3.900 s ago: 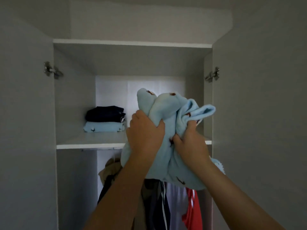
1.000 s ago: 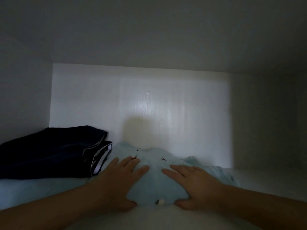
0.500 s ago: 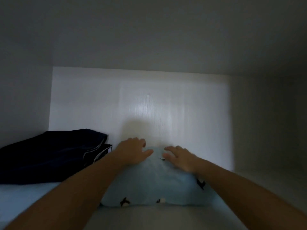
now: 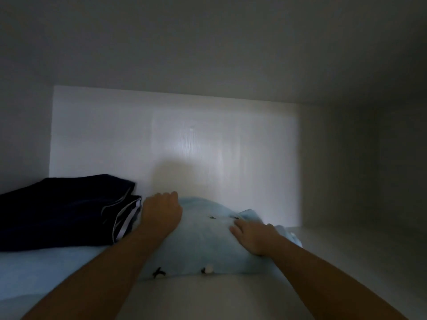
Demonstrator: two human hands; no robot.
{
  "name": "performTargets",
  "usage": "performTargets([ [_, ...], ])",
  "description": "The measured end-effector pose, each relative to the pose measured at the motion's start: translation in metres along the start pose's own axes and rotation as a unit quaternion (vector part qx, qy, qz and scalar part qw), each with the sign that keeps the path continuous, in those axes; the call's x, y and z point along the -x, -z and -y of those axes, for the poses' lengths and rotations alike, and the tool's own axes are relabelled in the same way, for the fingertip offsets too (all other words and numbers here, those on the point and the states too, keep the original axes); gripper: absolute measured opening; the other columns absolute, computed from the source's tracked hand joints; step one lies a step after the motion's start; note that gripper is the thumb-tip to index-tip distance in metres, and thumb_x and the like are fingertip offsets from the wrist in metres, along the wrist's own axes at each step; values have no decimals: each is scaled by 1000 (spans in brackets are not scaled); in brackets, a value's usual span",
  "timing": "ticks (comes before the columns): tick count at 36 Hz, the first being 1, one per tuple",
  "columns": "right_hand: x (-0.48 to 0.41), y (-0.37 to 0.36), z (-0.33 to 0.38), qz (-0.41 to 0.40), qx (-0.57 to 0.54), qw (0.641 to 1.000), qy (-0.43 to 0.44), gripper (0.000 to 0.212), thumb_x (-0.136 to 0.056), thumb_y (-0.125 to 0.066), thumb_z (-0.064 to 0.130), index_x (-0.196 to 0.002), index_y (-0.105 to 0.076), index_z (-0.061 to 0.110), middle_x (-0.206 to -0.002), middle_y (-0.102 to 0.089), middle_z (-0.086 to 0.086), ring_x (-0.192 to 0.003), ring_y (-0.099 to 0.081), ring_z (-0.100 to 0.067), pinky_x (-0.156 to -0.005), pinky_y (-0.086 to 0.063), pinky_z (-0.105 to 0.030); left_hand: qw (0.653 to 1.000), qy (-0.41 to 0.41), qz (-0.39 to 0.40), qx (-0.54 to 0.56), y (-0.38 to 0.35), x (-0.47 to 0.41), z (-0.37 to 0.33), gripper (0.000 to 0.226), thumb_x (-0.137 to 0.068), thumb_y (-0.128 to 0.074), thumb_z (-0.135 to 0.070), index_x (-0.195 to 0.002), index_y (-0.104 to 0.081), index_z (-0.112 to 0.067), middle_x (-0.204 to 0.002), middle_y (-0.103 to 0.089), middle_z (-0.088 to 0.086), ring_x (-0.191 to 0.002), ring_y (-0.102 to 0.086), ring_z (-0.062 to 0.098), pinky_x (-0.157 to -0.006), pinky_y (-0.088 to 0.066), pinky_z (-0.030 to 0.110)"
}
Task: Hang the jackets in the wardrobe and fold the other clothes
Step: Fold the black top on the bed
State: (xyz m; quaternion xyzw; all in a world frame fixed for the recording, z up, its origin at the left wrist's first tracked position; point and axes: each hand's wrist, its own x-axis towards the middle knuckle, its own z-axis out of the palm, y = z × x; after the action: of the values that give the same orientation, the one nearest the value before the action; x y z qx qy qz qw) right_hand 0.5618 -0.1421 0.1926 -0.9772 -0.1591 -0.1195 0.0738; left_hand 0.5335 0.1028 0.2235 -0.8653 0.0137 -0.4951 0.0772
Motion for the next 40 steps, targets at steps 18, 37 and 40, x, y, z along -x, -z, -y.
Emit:
performTargets([
  [18, 522, 194, -24, -293, 249, 915, -120, 19, -91, -48, 33, -107, -57, 26, -95, -63, 7, -80, -62, -17, -60, -40, -26, 881, -323, -159, 308, 388, 133, -247, 31, -77, -37, -38, -74, -60, -17, -59, -59, -2, -53, -59, 24, -44, -41, 27],
  [37, 1091, 280, 143, -288, 486, 564, -603, 9, -91, -54, 28, -99, -58, 25, -83, -63, 13, -56, -43, -4, -51, -26, -14, 370, -406, -122, 827, 830, 411, -485, 19, -88, -49, -35, -88, -62, -22, -61, -48, -17, -50, -47, 5, -49, -23, 8],
  [40, 1153, 290, 179, -272, 504, 487, -659, 9, -92, -51, 29, -99, -55, 25, -84, -63, 12, -64, -55, -12, -60, -44, -25, 282, -430, -97, 852, 906, 463, -499, 14, -87, -53, -32, -87, -61, -21, -60, -47, -17, -49, -44, 4, -48, -23, 10],
])
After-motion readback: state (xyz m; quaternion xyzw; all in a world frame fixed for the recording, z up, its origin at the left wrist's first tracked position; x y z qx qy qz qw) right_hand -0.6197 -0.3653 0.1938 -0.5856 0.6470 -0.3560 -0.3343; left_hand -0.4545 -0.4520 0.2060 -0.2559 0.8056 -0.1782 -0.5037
